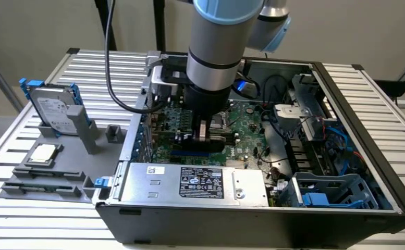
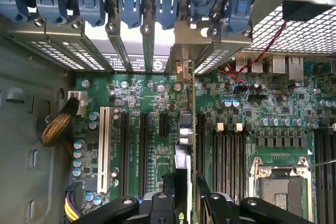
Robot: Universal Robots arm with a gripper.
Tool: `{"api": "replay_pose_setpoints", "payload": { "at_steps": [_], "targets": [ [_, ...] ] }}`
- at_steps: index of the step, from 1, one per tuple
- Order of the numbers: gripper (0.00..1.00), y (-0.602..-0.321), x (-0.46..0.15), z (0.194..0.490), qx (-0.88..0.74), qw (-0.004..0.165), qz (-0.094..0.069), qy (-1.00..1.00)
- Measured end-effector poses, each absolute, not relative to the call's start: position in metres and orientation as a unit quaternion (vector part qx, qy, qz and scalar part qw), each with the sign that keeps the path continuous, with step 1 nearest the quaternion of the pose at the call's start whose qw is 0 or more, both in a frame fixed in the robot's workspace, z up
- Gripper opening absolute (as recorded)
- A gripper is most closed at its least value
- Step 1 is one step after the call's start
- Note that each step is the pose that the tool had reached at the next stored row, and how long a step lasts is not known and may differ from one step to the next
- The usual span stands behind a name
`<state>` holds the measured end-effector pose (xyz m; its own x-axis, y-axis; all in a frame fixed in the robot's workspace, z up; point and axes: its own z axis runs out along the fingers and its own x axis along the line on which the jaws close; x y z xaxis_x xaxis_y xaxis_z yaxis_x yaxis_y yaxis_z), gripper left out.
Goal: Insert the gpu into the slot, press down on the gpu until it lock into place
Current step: 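Insert the gpu into the slot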
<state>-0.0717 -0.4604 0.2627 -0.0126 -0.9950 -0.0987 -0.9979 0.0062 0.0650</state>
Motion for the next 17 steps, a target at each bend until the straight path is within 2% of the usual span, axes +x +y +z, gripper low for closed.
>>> {"api": "replay_pose_setpoints", "payload": {
  "at_steps": [17],
  "targets": [
    [0.26, -0.4604, -0.0732, 0.2595, -0.702, 0.01, 0.056, 0.71]
  ]
}}
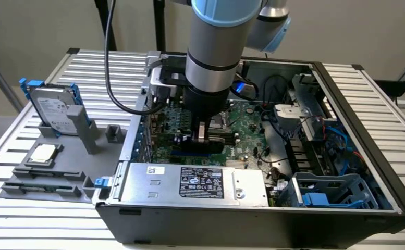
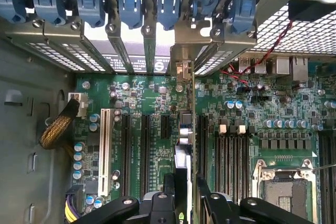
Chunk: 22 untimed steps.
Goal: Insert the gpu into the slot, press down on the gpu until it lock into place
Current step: 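Insert the gpu into the slot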
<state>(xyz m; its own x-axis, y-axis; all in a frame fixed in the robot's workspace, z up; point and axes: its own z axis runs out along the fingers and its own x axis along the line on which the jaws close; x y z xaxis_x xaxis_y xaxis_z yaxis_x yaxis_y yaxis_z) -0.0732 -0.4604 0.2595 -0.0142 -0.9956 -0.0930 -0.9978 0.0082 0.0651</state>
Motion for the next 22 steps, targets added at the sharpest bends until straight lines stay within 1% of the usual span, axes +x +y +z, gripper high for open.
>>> {"api": "replay_pose_setpoints", "payload": {
  "at_steps": [13, 22],
  "targets": [
    [0.26, -0.4606, -0.0732, 0.2611, -0.702, 0.007, 0.056, 0.71],
    [0.26, -0.4605, -0.0732, 0.2569, -0.701, 0.006, 0.056, 0.71]
  ]
}}
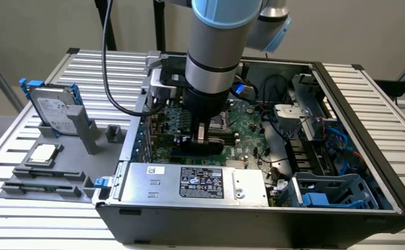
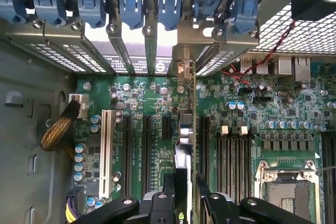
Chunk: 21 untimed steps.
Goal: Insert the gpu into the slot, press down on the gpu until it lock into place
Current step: 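Insert the gpu into the slot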
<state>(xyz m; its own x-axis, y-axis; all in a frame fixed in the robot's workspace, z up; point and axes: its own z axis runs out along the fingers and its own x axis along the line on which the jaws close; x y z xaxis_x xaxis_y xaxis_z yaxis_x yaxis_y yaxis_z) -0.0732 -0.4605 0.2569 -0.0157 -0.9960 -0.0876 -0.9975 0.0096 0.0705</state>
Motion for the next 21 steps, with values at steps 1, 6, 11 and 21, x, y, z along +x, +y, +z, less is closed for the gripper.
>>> {"api": "replay_pose_setpoints", "payload": {
  "at_steps": [1, 6, 11, 21],
  "targets": [
    [0.26, -0.461, -0.073, 0.256, -0.701, 0.006, 0.056, 0.71],
    [0.26, -0.461, -0.073, 0.253, -0.701, 0.006, 0.056, 0.71],
    [0.26, -0.461, -0.073, 0.248, -0.701, 0.006, 0.056, 0.71],
    [0.33, -0.461, -0.073, 0.256, -0.701, 0.005, 0.057, 0.71]
  ]
}}
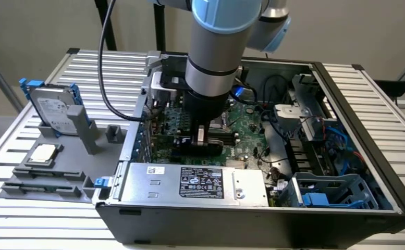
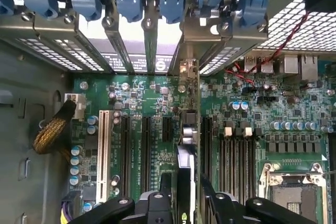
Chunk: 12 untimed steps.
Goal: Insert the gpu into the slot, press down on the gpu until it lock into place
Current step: 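Insert the gpu into the slot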
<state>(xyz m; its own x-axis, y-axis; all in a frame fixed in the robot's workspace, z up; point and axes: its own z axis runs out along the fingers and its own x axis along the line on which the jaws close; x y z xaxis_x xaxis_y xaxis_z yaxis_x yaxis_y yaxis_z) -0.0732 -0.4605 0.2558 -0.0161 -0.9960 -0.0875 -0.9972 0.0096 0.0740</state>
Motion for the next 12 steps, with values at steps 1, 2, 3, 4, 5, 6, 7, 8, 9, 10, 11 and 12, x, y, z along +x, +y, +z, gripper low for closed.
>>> {"api": "replay_pose_setpoints", "payload": {
  "at_steps": [1, 2, 3, 4, 5, 6, 7, 8, 9, 10, 11, 12],
  "targets": [
    [0.33, -0.461, -0.073, 0.26, -0.701, 0.005, 0.057, 0.71],
    [0.33, -0.461, -0.073, 0.265, -0.701, 0.005, 0.057, 0.71],
    [0.33, -0.461, -0.073, 0.269, -0.701, 0.005, 0.057, 0.71],
    [0.33, -0.46, -0.073, 0.274, -0.701, 0.005, 0.057, 0.71],
    [0.33, -0.46, -0.073, 0.279, -0.701, 0.005, 0.057, 0.71],
    [0.33, -0.46, -0.073, 0.283, -0.701, 0.005, 0.057, 0.71],
    [0.31, -0.46, -0.073, 0.288, -0.701, 0.005, 0.057, 0.71],
    [0.31, -0.46, -0.074, 0.292, -0.701, 0.005, 0.057, 0.71],
    [0.24, -0.46, -0.074, 0.297, -0.701, 0.005, 0.057, 0.71],
    [0.18, -0.46, -0.074, 0.3, -0.701, 0.005, 0.057, 0.71],
    [0.18, -0.46, -0.075, 0.302, -0.701, 0.005, 0.057, 0.71],
    [0.12, -0.46, -0.076, 0.303, -0.701, 0.005, 0.057, 0.71]
  ]
}}
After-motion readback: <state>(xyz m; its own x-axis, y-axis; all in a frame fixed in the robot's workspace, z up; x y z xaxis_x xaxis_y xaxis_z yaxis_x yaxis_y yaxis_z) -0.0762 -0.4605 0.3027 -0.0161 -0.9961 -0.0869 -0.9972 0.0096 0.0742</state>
